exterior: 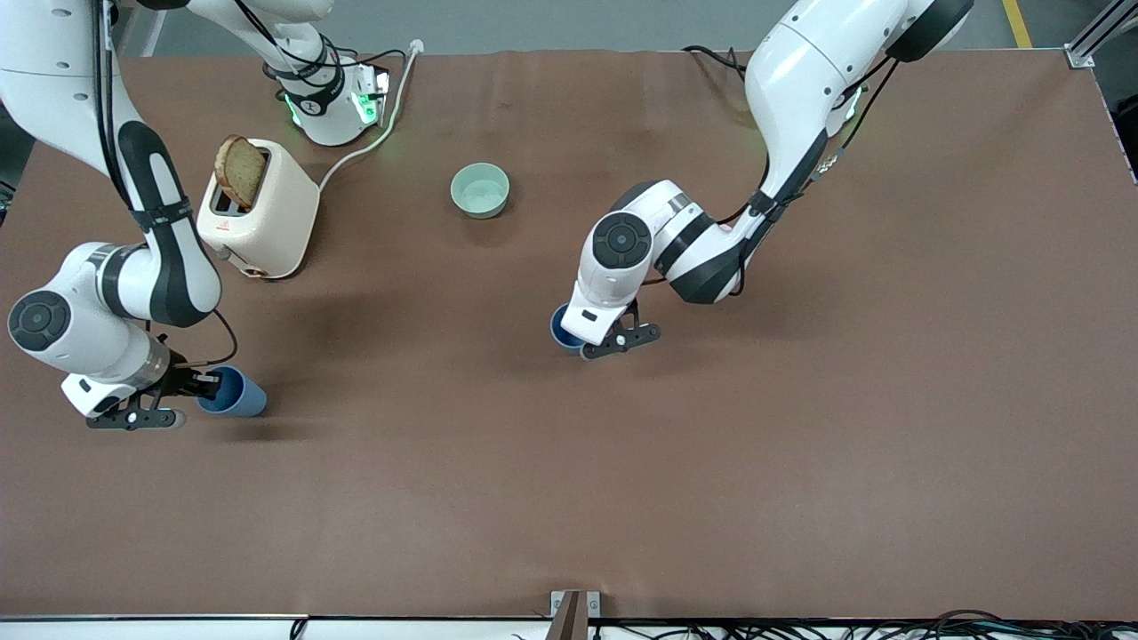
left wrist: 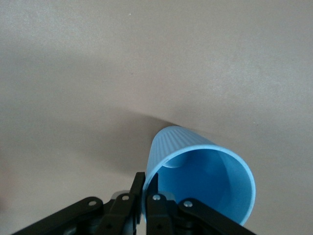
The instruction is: Stack blue cups with both arms
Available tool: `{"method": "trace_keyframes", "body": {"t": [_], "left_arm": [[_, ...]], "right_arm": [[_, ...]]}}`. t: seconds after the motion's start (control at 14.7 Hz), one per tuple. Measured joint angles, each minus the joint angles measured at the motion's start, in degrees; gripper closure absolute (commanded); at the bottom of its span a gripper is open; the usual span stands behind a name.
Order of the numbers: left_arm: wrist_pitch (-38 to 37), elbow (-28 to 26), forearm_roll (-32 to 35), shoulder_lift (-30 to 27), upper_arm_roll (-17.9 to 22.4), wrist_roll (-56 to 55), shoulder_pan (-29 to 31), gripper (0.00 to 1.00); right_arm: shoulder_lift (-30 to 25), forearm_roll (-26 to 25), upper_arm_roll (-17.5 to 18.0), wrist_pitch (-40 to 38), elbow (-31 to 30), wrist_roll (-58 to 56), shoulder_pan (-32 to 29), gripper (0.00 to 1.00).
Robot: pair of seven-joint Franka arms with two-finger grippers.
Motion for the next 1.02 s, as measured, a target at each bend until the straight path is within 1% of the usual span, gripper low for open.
{"method": "trace_keyframes", "body": {"t": [0.14, 0.27, 0.41, 0.54, 0.61, 0.68, 0.88, 1.02], "left_arm": [[0.3, 0.6, 0.4, 0.1, 0.1, 0.0, 0.0, 0.0], [-1.5, 3.4, 1.1, -0.3, 0.3, 0.0, 0.3, 0.0], [-8.6, 7.6, 1.7, -2.8, 0.6, 0.4, 1.8, 0.0], [-16.6, 10.6, 2.0, -8.4, 0.8, 4.8, 5.3, 0.0], [-19.8, 11.3, 2.0, -11.9, 0.8, 8.2, 7.7, 0.0], [-22.7, 11.5, 2.0, -15.6, 0.8, 11.9, 10.6, 0.0], [-31.5, 11.3, 1.8, -25.2, 0.7, 23.2, 18.1, 0.0], [-34.2, 10.8, 1.7, -29.3, 0.7, 29.4, 21.0, 0.0]], "right_arm": [[0.0, 0.0, 0.1, -3.6, 2.6, -0.1, 0.1, 0.99], [-0.2, 0.0, 0.6, -11.0, 8.1, -0.1, 0.6, 0.99], [-0.5, 0.0, 1.4, -18.9, 14.9, 0.1, 2.1, 0.99], [-1.4, 0.1, 2.8, -23.4, 19.4, 3.0, 4.1, 0.99], [-1.9, 0.1, 4.4, -24.4, 20.4, 6.3, 5.0, 0.99], [-2.4, 0.1, 6.6, -24.8, 20.9, 10.7, 5.9, 0.99], [-3.1, 0.1, 15.7, -25.0, 21.0, 26.4, 8.6, 0.99], [-3.1, 0.0, 21.7, -25.0, 21.0, 35.6, 9.8, 0.99]]}}
